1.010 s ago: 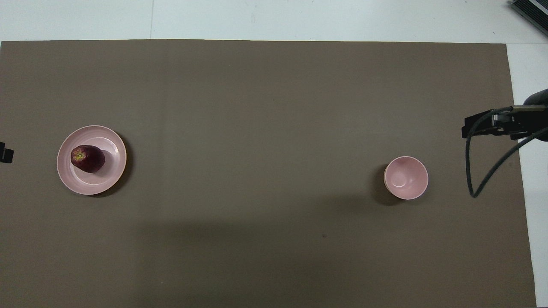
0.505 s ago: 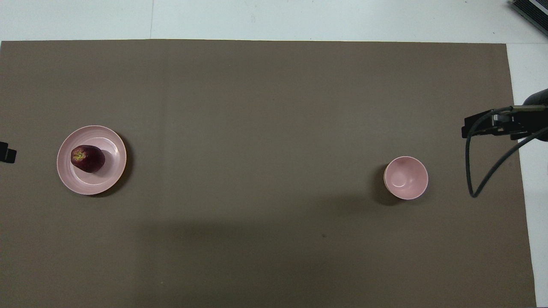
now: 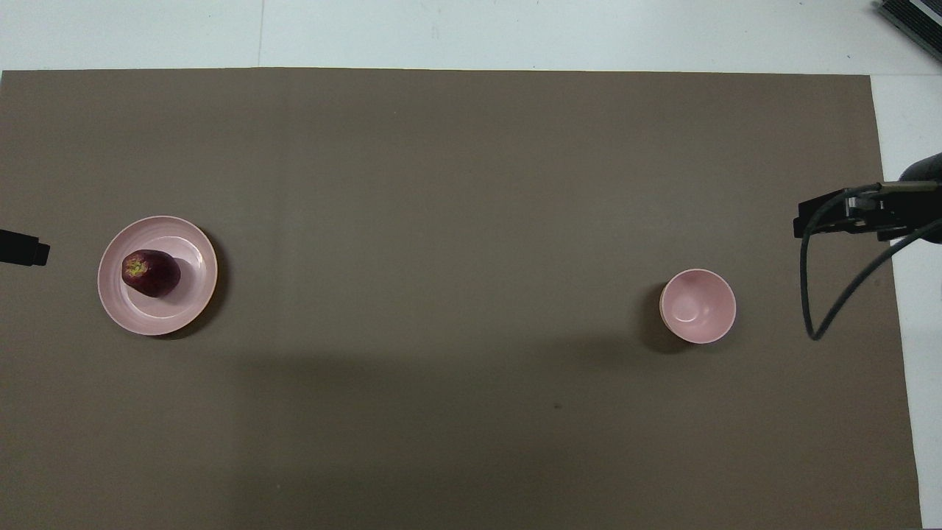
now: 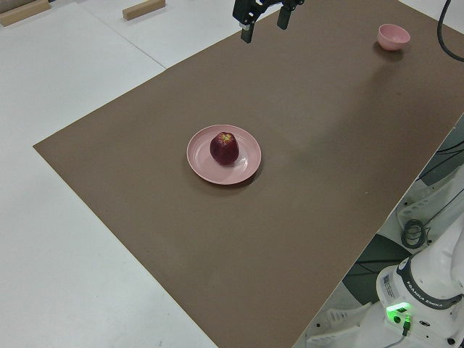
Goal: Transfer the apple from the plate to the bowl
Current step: 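Reach the left gripper down to the red apple and grasp it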
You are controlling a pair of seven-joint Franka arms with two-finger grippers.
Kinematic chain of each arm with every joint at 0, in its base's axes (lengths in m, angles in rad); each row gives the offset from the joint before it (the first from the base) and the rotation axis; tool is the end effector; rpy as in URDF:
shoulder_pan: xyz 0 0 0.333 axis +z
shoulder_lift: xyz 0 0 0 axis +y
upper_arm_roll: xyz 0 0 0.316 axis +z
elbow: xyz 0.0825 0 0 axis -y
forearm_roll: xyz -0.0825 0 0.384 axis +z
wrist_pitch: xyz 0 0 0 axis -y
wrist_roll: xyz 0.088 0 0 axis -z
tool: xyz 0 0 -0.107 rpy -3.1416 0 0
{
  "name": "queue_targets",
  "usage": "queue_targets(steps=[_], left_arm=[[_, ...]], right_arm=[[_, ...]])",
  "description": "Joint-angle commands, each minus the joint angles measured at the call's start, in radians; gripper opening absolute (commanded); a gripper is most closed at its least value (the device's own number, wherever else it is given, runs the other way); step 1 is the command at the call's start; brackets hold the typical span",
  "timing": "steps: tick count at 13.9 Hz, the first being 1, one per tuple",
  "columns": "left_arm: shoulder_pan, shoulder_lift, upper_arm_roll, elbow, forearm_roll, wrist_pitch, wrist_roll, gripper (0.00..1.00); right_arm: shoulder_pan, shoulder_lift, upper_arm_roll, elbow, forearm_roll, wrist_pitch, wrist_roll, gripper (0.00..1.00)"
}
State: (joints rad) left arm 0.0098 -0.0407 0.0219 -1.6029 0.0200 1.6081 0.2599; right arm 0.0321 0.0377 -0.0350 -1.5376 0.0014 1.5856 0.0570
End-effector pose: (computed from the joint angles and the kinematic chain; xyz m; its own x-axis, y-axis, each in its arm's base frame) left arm 0.5453 0.0196 0.6351 0.9731 -0.2269 0.0394 -0.2258 -0.9737 -0.0302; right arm 0.5678 -0.0011 0.6204 0.9982 -0.0598 0.0103 -0.0598 -0.9982 -0.0007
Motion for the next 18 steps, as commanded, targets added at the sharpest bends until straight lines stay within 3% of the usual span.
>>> queue_targets(steps=[1, 6, 18], left_arm=[[0.018, -0.024, 0.0, -0.18, -0.011, 0.186, 0.035, 1.0], [0.062, 0.007, -0.002, -0.359, -0.011, 0.441, 0.114, 1.0], [0.09, 0.18, -0.002, -0.549, -0.072, 0.797, 0.16, 1.0]], right_arm=[[-0.012, -0.021, 0.007, -0.024, 0.023, 0.007, 0.018, 1.0], [-0.012, -0.021, 0.007, -0.024, 0.023, 0.007, 0.018, 1.0], [-0.012, -0.019, 0.007, -0.024, 0.023, 0.007, 0.018, 1.0]])
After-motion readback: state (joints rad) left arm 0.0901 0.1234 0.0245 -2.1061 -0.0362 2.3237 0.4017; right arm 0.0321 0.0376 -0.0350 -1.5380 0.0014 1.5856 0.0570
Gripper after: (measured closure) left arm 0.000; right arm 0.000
